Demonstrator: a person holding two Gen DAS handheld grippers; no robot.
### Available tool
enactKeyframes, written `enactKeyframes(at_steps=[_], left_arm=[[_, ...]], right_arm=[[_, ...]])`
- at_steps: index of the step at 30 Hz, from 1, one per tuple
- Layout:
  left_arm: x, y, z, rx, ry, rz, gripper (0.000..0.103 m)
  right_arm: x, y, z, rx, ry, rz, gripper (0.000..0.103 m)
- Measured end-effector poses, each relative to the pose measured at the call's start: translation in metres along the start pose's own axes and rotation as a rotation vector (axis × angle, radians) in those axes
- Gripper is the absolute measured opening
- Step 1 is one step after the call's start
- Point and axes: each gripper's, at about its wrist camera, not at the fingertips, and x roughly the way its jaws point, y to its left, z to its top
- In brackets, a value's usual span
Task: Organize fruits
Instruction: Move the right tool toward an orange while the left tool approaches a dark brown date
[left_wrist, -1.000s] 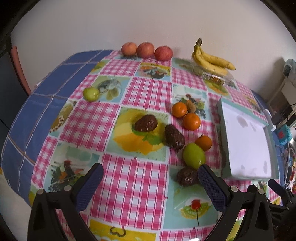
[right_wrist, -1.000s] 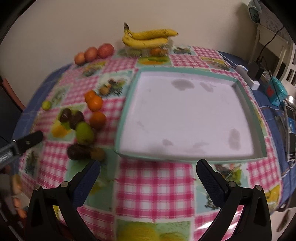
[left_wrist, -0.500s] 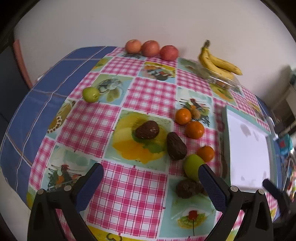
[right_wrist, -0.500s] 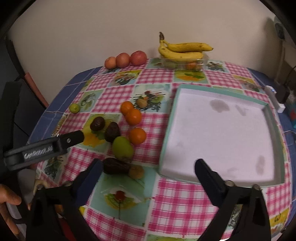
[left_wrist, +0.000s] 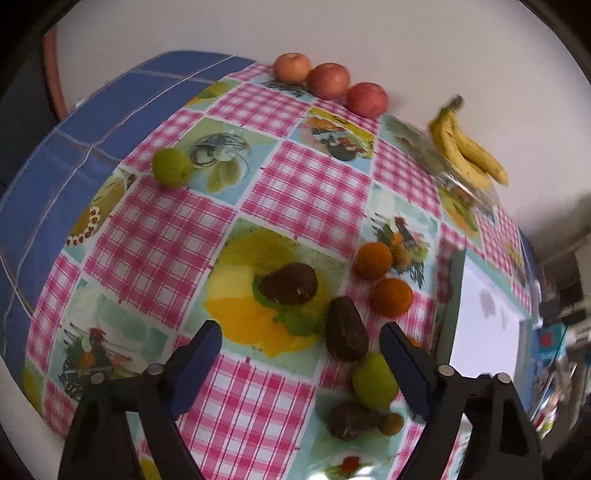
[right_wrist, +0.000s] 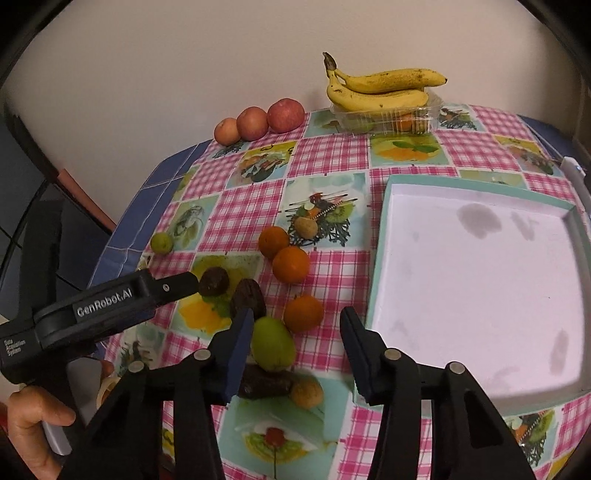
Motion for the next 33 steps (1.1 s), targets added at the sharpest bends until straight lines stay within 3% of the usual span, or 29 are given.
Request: enactKeyframes(at_steps=[2,4,8,16,21,27,33], left_arm=[[0.003,0.004,0.007,-0.023,0.002,-0.012,0.087],[0.007,0.003,0.013,-0.021,0.009,-0.008,0.080],[0.020,0.003,0.022,-0.029,0.032,-0.008,0.079],[0.054,0.003,0.029,-0.043,0.091,-0.002,0.060],[0.067,0.006,0.025,-0.048,0.120,-0.010,0.043],[0.066,0.007,0.024,-0.049,0.109,-0.016,0.035],[0.054,0.007,0.024,-0.043,0.085,-0.011,0.033]], right_arm=[[0.005,0.001,0.006,0.000,0.012,-0.003,0.046],[0.014,0.002,0.012,0.005,0.033,0.000,0.044],[0.033,0.000,0.017,0.020,0.079,0.004,0.042],[0.068,-0.005,0.010,0.041,0.165,-0.007,0.037],[0.072,-0.009,0.007,0.045,0.163,-0.038,0.036],[0.075,-0.012,0.006,0.069,0.169,-0.027,0.036],[0.060,-0.011,0.010,0.079,0.125,-0.007,0.036]])
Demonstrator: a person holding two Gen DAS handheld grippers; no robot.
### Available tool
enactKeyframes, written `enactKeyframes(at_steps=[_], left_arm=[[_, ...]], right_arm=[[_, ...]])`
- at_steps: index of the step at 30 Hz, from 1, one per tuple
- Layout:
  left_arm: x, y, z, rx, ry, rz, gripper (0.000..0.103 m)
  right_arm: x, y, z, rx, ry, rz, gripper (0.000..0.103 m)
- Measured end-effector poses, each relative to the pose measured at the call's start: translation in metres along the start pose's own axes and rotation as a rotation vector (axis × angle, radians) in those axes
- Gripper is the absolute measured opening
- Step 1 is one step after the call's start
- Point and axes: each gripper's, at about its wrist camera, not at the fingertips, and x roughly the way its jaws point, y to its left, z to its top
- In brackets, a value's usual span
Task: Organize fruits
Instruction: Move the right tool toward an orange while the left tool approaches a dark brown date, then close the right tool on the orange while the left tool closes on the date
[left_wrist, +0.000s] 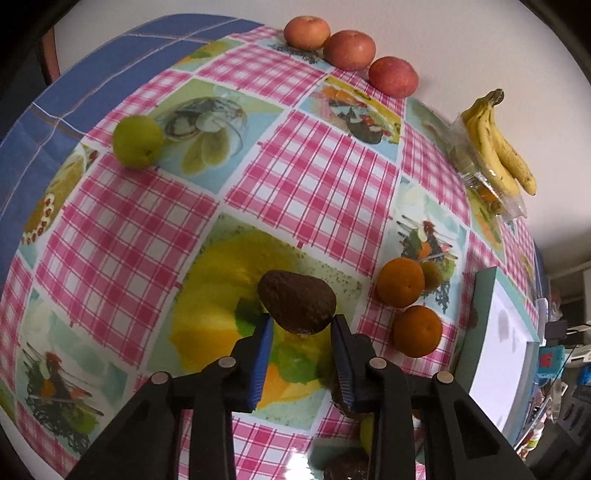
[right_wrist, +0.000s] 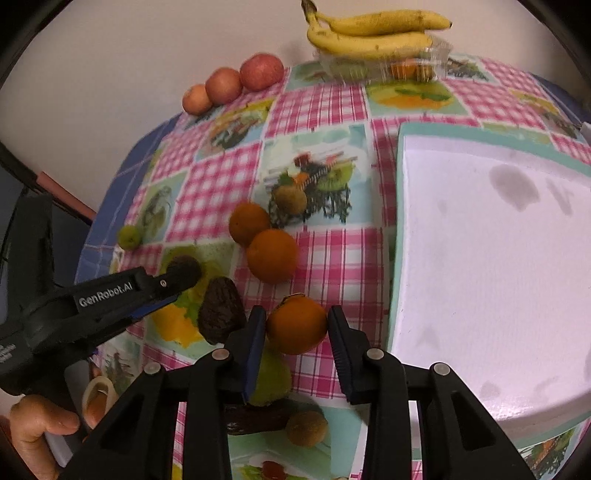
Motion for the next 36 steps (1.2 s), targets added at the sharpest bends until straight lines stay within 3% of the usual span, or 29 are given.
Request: enactKeyframes(at_steps=[3,6,17,20,21,23,24,25,33,35,36], left_arm=[[-0.008,-0.003,0.003,0.005,-0.021,-0.017,0.032],[-0.016,-0.007,0.003,0.010,-0.036,-0.033,0.023],[0.007,-0.009,0.006,0.019,-0.033,-0.014,0.027],[0.017,-0.001,0.006,-0.020,-0.012,-0.027,0.027],[0.015,0.002,0.007,-0.034,-0.022,-0.041,0.029],[0.010,0.001,0.008,-0.027,-0.047,-0.041,0.045],[0.007,-0.001,0.009,-0.014,-0.063,-0.035,0.063],[0.006,-0.002,0.009,-0.008,-0.073,-0.033,0.065],[0.013,-0.010,0.021,0.011,-0.093,-0.020,0.063],[0.018,-0.012,0.020,0.012,-0.083,-0.011,0.048],[0.019,-0.011,0.019,0.008,-0.080,-0.010,0.048]], right_arm=[[-0.013,0.000,0.003,-0.005,-0.035,-0.009,0.036],[-0.023,-0.004,0.005,-0.008,-0.059,-0.025,0.036],[-0.034,-0.021,0.006,0.026,-0.075,-0.043,0.036],[-0.035,-0.023,0.007,0.032,-0.077,-0.038,0.036],[-0.036,-0.024,0.007,0.032,-0.079,-0.038,0.036],[-0.036,-0.024,0.008,0.036,-0.081,-0.037,0.036],[-0.037,-0.025,0.008,0.040,-0.082,-0.036,0.036],[-0.037,-0.025,0.008,0.043,-0.082,-0.035,0.036],[-0.035,-0.032,0.011,0.064,-0.079,-0.041,0.036],[-0.034,-0.036,0.012,0.075,-0.078,-0.042,0.036],[-0.033,-0.037,0.012,0.082,-0.076,-0.043,0.036]])
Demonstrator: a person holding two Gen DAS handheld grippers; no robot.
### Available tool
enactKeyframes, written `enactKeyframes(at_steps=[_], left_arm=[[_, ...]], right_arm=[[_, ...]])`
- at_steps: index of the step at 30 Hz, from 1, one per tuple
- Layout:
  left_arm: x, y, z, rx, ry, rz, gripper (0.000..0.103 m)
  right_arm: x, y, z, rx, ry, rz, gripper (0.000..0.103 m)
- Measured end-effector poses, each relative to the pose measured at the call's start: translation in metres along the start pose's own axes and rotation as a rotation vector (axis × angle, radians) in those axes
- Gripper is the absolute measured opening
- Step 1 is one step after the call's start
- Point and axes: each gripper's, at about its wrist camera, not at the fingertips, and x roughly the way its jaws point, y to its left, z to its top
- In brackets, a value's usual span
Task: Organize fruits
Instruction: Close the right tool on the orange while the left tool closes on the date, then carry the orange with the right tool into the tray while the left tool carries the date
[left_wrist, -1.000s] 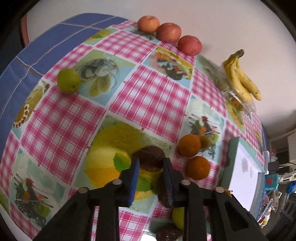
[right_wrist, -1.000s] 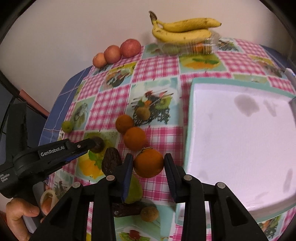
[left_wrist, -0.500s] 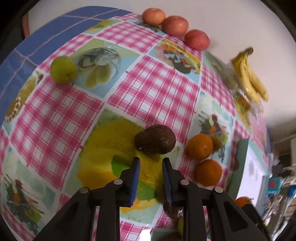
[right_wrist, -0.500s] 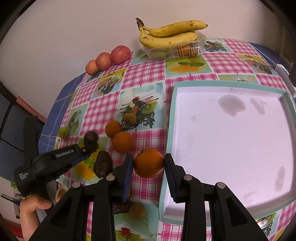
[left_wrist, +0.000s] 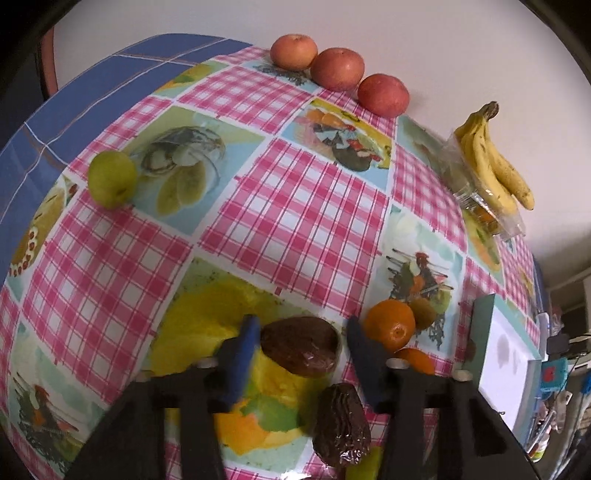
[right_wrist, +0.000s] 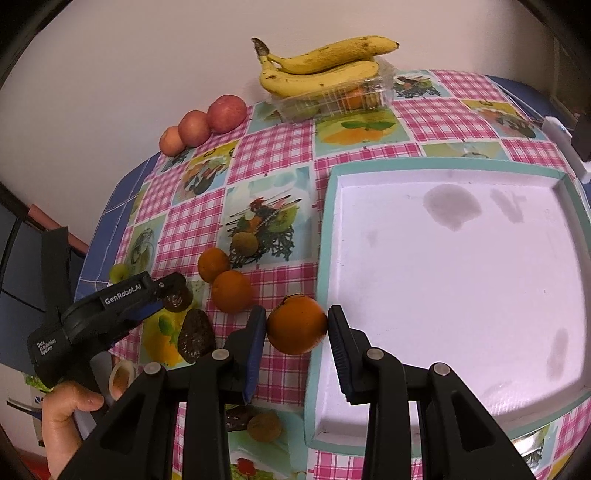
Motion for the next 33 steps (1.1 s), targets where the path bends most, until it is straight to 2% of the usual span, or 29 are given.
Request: enactKeyframes(at_steps=[6,12,17,24,33], left_arm=[[-0.004,-0.006,-0.004,0.031,0.011,0.040,0.048],[-0.022,-0.015,-0.006,0.042,-0.014,0.023,0.048],[-0.036,-0.031,-0.008,0.063,-0.032,-0.016,0.048],[-0.043,-0.071,-0.023,0.130,-0.017,-0.079,0.048],[-0.046,-0.149,-0.065,0.313,0.024,-0.159,0.048]], right_arm=[[-0.002,-0.002,-0.001,0.009,-0.005,-0.006,0.036],[-0.014,-0.008,0.002,0.018,-0.036,-0.007,0.036],[-0.024,-0.027,0.006,0.052,-0.060,-0.035,0.036],[-0.042,-0.087,0.007,0.162,-0.089,-0.149,0.036],[-0.070,-0.155,0.001,0.279,-0.127,-0.258,0.036]])
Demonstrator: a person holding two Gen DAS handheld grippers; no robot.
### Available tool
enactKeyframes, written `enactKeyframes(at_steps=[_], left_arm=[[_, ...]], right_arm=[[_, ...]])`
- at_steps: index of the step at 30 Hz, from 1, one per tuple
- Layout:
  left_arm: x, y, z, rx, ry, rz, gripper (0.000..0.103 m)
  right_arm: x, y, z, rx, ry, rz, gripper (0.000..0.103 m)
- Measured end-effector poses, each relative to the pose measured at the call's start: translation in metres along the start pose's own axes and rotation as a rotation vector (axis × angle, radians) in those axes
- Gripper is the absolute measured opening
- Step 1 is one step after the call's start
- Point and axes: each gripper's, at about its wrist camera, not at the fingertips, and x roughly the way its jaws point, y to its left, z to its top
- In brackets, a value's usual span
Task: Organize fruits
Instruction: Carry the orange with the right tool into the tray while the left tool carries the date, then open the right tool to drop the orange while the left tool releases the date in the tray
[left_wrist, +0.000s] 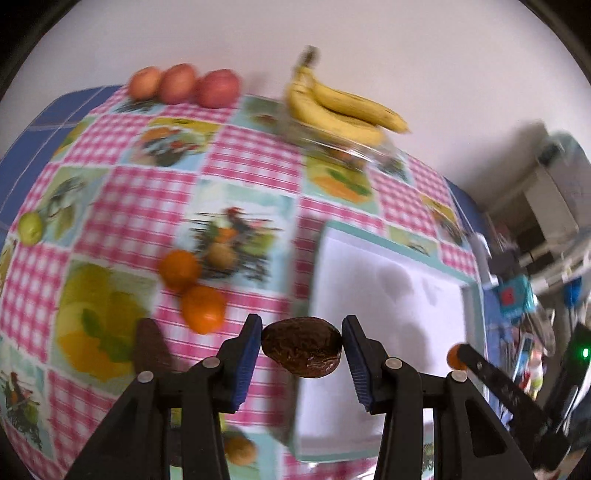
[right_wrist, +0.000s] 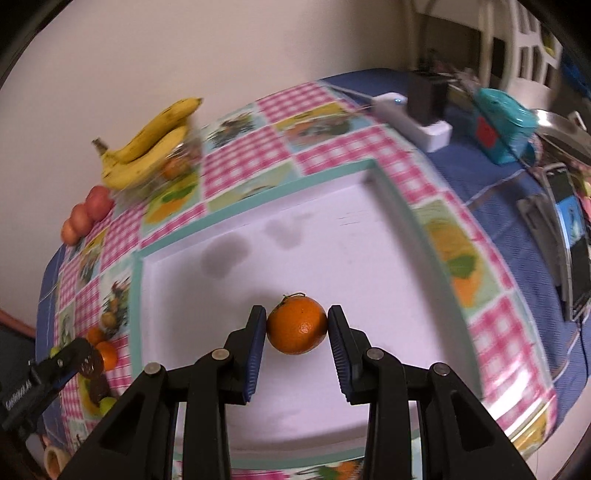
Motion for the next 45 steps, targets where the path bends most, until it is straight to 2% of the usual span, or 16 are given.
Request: enactKeyframes(at_steps=[6,12,20,25,39,41,42,45], left_arm=[[0.013,-0.030,-0.012,0.066,0.050,-0.033,0.048],[0.025,-0.043,-0.022,0.106,0.077,-0.017,0.048],[0.051,-0.048,-0.036,0.137,0.142,0.020,0.048],[0.065,-0.047,-0.042,0.146,0.176,0.044,0.048],[0.065,-0.044,-0.041,0.143,0.179,0.037,0.049],[0.065,-0.045,-0.040,0.147,0.185,0.038,0.051],[0.066,-0.047,-0.040,0.148,0.185,0.037,0.057],[0.064,-0.052,-0.040,0.164,0.180,0.035,0.059]], right_arm=[[-0.009,-0.018,0.004,0.012,-0.020,-0.032,0.036],[-0.005,-0.019,0.003,0.008,-0.007,-0.033,0.036],[0.023,-0.018,-0.007,-0.002,0.075,-0.054,0.036],[0.025,-0.016,-0.008,-0.021,0.074,-0.068,0.036],[0.023,-0.018,-0.006,0.000,0.078,-0.070,0.036],[0.021,-0.018,-0.005,0.000,0.077,-0.073,0.040],[0.020,-0.018,-0.005,0.001,0.076,-0.071,0.046],[0.014,-0.017,-0.004,0.002,0.061,-0.067,0.047]])
